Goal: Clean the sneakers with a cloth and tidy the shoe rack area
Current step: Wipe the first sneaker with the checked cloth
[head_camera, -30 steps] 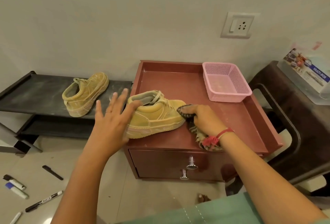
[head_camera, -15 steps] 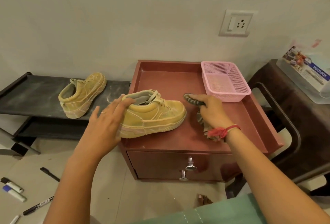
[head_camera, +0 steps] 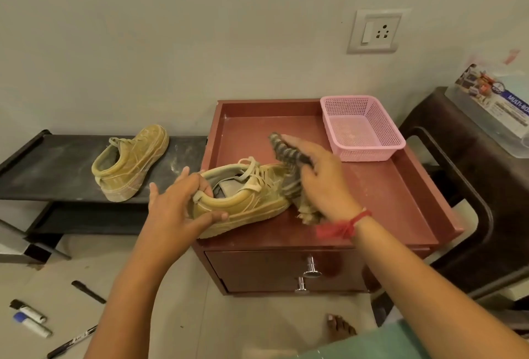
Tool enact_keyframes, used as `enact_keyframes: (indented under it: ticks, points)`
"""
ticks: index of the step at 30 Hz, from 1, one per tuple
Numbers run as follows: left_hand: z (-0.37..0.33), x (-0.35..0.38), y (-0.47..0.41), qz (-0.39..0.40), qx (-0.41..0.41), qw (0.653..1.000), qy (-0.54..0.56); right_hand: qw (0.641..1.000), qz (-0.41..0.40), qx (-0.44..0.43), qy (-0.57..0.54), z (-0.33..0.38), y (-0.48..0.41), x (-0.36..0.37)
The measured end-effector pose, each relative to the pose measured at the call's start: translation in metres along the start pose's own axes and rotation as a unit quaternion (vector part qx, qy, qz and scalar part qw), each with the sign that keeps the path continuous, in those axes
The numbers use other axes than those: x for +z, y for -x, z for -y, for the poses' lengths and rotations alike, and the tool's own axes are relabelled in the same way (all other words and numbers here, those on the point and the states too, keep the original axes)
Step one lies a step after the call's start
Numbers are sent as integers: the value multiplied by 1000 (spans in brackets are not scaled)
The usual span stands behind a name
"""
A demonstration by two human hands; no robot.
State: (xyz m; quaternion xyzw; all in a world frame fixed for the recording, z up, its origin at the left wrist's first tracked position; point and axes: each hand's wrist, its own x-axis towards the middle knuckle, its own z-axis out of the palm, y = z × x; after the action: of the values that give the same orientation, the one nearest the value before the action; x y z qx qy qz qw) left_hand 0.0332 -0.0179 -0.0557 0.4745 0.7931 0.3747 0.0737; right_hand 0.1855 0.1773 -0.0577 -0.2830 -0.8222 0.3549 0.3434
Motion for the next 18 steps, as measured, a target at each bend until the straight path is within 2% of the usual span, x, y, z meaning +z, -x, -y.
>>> enact_keyframes:
  ticks: [2,4,6,7,9,10,11,14,16,18]
  points:
    - [2,-1,-1,6,2,1000,3,992,71,-104,19,13,14,15]
    - [2,-1,-3,11,3,1000,-6,974,129,-144,121,-1,20,28]
    - [2,-2,-4,8,4,1000,-10,963,149,-84,208,-21,12,23]
    - [2,-2,-3,5,5,1000,-8,965,143,-38,215,-27,7,18]
    - [1,-1,-3,6,7,1000,-7,986,65,10,154,-24,0,9]
    - [1,-2,-3,6,8,1000,-8,994,28,-2,108,-16,0,8]
    - [1,-2,-3,7,6,1000,-9,996,25,-27,79,-5,2,11]
    - [0,-2,-3,9,8,1000,-13,984,115,-88,103,3,17,28]
    - [1,-2,-3,9,8,1000,-13,969,156,-61,181,-10,14,28]
    - [1,-2,-3,12,14,1000,-5,959,163,-1,231,-19,7,18]
